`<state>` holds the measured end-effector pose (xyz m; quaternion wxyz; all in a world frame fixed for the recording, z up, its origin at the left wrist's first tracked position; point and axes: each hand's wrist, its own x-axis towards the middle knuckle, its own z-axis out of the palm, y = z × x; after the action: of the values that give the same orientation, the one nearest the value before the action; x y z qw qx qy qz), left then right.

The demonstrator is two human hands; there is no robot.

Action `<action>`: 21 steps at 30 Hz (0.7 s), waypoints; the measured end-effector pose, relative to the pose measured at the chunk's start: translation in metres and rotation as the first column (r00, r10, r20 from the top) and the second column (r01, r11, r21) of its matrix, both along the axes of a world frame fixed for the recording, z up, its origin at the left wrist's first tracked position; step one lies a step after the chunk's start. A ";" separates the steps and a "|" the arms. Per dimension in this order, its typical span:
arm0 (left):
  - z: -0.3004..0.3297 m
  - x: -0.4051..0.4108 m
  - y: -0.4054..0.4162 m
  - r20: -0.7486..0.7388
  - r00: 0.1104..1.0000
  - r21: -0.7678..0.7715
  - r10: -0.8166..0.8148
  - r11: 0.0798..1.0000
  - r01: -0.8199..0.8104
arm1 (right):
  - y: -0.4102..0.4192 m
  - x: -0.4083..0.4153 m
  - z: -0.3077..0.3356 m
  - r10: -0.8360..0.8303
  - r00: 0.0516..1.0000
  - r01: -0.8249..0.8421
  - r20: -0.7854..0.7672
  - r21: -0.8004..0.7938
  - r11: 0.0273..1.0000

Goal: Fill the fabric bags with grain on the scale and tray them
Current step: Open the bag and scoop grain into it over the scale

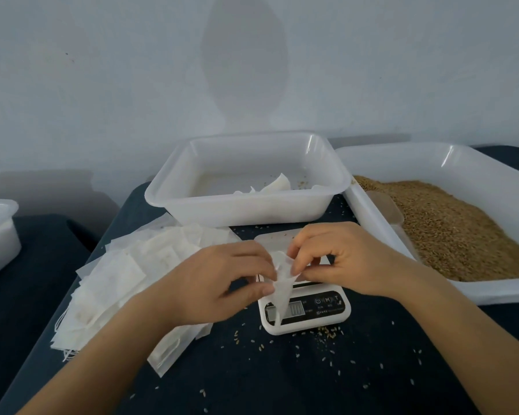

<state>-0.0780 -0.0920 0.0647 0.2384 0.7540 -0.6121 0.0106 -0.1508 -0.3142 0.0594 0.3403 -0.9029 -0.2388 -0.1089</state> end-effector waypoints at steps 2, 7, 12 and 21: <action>0.002 -0.004 -0.006 0.134 0.989 0.042 -0.063 0.997 0.058 | -0.002 0.002 0.001 0.002 0.999 -0.002 -0.033 0.001 1.000; -0.003 0.000 -0.015 0.343 0.939 0.013 -0.009 1.000 0.005 | -0.009 0.003 0.003 0.019 0.995 -0.016 -0.093 0.034 0.999; -0.014 0.003 -0.020 0.098 0.987 -0.265 0.127 0.959 -0.097 | -0.020 0.001 0.003 -0.028 0.986 0.025 -0.166 -0.021 0.999; -0.025 0.003 -0.052 -0.061 0.974 -0.296 0.217 0.928 -0.225 | -0.084 0.001 0.037 -0.662 0.700 0.661 -0.268 -0.109 0.743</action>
<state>-0.0753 -0.1437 0.0400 0.3557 0.7732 -0.5111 0.1203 -0.1499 -0.3984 0.0968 0.3075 -0.9349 0.1532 -0.0896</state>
